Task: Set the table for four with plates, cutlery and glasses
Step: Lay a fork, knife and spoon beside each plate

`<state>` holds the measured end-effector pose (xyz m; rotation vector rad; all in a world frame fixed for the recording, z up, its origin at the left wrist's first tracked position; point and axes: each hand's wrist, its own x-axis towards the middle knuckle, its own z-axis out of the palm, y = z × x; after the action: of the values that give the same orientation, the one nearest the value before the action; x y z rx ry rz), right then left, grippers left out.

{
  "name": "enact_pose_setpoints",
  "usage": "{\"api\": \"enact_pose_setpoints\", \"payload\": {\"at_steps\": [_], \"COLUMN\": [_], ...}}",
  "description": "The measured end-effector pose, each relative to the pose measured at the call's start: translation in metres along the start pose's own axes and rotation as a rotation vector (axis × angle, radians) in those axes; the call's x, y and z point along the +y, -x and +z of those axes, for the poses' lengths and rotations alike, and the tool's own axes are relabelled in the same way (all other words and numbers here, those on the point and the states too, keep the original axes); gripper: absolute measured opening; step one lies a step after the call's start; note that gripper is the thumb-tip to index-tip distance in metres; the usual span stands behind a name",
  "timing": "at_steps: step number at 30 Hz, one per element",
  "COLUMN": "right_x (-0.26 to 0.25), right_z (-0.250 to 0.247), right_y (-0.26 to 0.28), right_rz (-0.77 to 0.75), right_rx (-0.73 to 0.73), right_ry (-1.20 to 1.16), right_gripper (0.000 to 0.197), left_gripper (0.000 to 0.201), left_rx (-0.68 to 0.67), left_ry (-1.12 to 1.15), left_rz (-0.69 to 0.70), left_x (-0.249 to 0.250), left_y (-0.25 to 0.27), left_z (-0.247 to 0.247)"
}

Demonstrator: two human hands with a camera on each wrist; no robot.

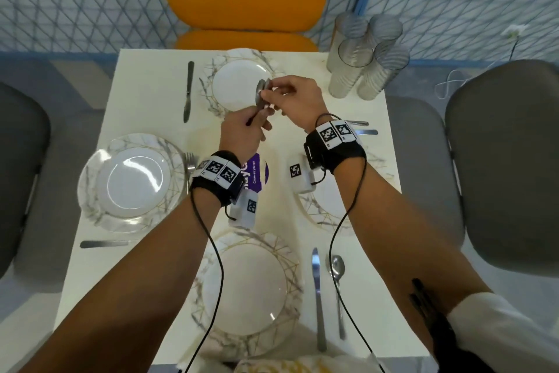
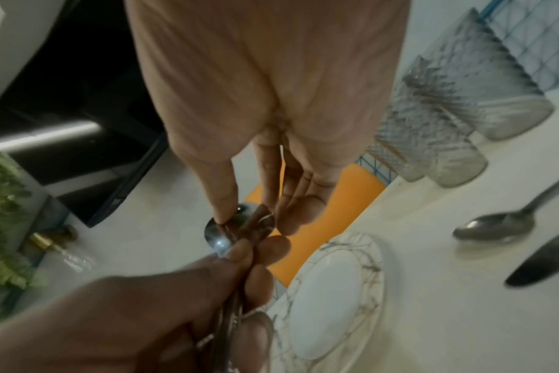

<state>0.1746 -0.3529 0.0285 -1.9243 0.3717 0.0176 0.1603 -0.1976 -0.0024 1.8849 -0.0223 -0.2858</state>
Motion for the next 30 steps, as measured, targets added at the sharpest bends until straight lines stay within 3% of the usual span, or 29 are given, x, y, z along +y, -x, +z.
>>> {"api": "enact_pose_setpoints", "payload": {"at_steps": [4, 8, 12, 17, 22, 30], "right_x": [-0.029, -0.051, -0.065, -0.069, -0.065, -0.056], "right_z": [0.021, 0.044, 0.078, 0.135, 0.193, 0.251], "right_y": [0.011, 0.015, 0.031, 0.054, 0.064, 0.05], "right_rz": [0.01, -0.001, -0.043, -0.004, 0.046, -0.014], "right_rx": [0.093, 0.169, 0.127, 0.079, 0.055, 0.066], "right_ry": [-0.205, -0.41, -0.529, -0.523, -0.415, -0.045], "right_gripper": [0.029, 0.029, 0.033, 0.047, 0.053, 0.048], "left_gripper": [0.023, 0.027, 0.023, 0.006, 0.005, 0.01], "left_rx": [-0.052, -0.006, 0.041, 0.141, 0.205, 0.313], "left_ry": [0.119, 0.32, 0.568, 0.749, 0.661, 0.418], "left_rz": [-0.06, -0.183, -0.316, -0.364, -0.319, -0.24], "left_x": [-0.006, -0.016, -0.019, -0.02, -0.024, -0.037], "left_y": [0.01, 0.018, 0.012, -0.012, -0.037, -0.083], "left_z": [-0.047, -0.102, -0.158, -0.214, -0.245, -0.24]}}
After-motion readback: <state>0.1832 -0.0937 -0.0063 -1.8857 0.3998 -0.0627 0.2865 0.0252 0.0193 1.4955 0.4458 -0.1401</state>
